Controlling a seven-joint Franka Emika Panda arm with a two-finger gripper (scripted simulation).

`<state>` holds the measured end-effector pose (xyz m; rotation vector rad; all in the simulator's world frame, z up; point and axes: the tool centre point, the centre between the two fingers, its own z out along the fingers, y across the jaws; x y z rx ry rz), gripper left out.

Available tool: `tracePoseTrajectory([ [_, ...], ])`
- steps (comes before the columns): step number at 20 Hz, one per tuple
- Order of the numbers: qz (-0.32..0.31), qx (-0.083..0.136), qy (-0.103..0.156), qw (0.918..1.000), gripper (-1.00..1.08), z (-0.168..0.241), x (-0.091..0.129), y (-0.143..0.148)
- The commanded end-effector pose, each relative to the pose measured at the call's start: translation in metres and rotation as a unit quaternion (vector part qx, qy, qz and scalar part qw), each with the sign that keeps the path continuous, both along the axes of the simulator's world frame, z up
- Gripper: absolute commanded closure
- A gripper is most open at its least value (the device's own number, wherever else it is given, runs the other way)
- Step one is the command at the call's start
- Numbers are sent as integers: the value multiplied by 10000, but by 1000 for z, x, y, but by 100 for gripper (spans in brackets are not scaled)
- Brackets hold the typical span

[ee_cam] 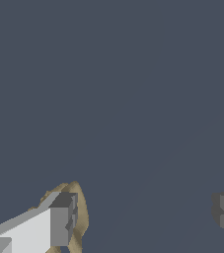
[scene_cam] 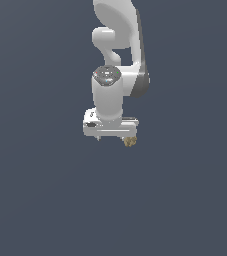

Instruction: Pick up the object and move it to a goal position.

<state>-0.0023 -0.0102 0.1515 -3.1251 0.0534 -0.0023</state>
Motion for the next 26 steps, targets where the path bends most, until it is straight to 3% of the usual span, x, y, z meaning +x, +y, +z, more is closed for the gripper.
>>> tracePoseTrajectory([
  [1, 88, -6, 3, 10000, -92, -3, -4, 7],
  [16, 1160, -73, 0, 9932, -92, -41, -67, 86],
  [26, 1355, -79, 1, 9907, -92, -47, -80, 99],
])
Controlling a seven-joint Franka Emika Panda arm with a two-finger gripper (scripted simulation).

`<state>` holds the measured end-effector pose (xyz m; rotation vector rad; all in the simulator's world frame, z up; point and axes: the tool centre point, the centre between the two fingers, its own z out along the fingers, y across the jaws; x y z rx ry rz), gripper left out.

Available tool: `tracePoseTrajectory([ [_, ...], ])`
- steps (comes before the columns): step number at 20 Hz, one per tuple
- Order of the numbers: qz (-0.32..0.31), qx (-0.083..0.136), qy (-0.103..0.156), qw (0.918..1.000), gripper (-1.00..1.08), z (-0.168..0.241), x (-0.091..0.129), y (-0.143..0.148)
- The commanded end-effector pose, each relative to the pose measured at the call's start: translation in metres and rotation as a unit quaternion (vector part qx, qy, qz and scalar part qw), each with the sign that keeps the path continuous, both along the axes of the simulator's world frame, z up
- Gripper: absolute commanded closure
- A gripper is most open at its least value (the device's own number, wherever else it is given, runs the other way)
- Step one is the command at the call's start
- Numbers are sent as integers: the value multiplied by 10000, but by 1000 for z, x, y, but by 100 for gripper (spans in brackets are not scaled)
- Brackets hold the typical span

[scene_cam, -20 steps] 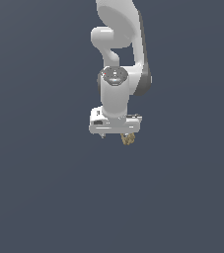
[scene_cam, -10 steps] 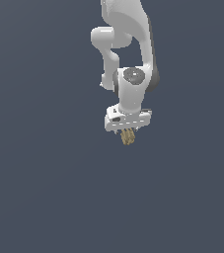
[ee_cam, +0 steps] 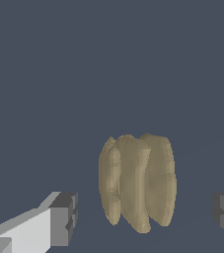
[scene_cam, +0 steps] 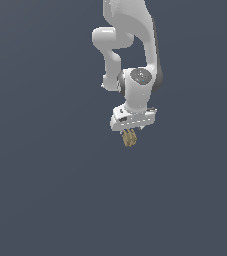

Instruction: Pick up the object and move it to a goal position.

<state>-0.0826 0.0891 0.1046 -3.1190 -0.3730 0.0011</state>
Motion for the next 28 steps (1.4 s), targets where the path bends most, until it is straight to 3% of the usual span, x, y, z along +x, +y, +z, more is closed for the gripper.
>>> tracePoseTrajectory([
  [1, -2, 0, -1, 10000, -92, -1, 0, 0],
  [17, 14, 0, -3, 10000, -92, -50, -1, 0],
  [18, 14, 0, -3, 10000, 108, -50, -1, 0],
  [28, 15, -2, -6, 10000, 108, -49, -2, 0],
])
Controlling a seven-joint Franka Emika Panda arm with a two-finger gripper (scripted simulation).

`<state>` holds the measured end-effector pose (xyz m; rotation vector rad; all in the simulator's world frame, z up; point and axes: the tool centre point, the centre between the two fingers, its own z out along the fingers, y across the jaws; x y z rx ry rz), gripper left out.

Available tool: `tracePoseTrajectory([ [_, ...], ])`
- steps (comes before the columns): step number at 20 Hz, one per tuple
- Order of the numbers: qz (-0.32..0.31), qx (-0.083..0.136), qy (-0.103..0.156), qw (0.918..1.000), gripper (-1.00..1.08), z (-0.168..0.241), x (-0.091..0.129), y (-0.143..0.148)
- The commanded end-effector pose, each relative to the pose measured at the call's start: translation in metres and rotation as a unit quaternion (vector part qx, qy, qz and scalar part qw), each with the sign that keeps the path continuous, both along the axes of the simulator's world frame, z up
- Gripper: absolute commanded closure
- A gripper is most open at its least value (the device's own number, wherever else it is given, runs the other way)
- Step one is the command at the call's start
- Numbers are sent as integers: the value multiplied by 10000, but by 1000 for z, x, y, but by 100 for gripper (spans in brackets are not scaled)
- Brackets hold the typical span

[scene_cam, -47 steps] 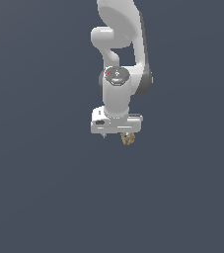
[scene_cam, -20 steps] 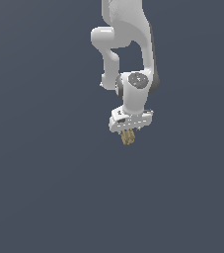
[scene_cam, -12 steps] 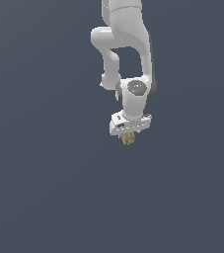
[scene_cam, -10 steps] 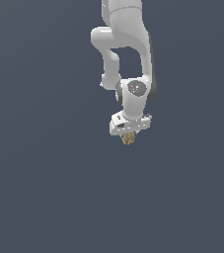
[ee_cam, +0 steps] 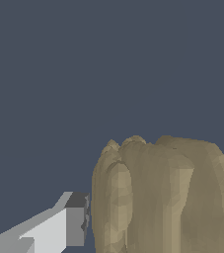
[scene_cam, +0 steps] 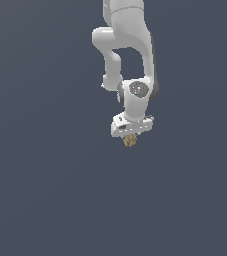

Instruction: Pick up the object and move it to a goal position.

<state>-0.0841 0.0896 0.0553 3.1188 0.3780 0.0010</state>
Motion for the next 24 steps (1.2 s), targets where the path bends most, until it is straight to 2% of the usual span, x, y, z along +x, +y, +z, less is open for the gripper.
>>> tracePoseTrajectory([
  [1, -1, -1, 1, 10000, 108, 0, 0, 0],
  [11, 0, 2, 2, 10000, 108, 32, 13, -29],
  [24, 3, 12, 2, 10000, 108, 133, 55, -120],
])
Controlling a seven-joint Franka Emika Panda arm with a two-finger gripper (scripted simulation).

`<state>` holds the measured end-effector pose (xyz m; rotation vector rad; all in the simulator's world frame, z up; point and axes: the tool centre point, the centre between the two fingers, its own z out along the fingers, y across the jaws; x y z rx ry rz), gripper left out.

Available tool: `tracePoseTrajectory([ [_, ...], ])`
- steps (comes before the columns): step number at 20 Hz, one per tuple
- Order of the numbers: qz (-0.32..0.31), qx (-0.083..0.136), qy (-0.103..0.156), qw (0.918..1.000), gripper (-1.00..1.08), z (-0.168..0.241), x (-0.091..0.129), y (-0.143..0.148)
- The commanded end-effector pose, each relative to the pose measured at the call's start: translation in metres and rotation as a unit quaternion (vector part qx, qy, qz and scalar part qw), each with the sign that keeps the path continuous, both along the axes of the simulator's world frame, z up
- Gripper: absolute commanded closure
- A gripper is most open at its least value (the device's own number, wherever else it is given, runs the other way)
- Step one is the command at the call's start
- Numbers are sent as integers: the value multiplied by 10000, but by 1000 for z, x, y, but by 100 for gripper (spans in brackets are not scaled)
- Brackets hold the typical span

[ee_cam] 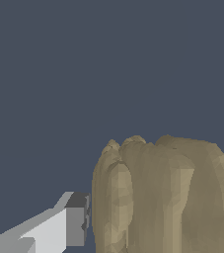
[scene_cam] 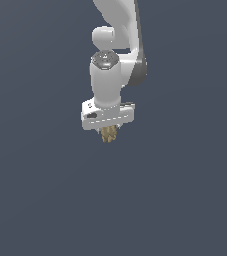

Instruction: Pick up the object and move it to a goal position.

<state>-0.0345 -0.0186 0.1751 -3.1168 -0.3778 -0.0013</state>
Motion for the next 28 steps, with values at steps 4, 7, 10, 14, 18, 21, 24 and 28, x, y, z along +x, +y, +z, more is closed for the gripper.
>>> tracePoseTrajectory([
  [4, 3, 2, 2, 10000, 108, 49, 20, -44],
  [7, 3, -1, 2, 10000, 108, 73, 31, -65],
  [10, 2, -5, 2, 10000, 108, 94, 41, -85],
  [14, 1, -7, 2, 10000, 108, 116, 52, -104],
  [18, 1, -7, 2, 10000, 108, 131, 60, -118],
  [21, 0, -9, 3, 10000, 108, 138, 65, -125],
  [24, 0, -9, 3, 10000, 108, 143, 68, -130],
  [28, 0, -9, 3, 10000, 108, 146, 70, -133],
])
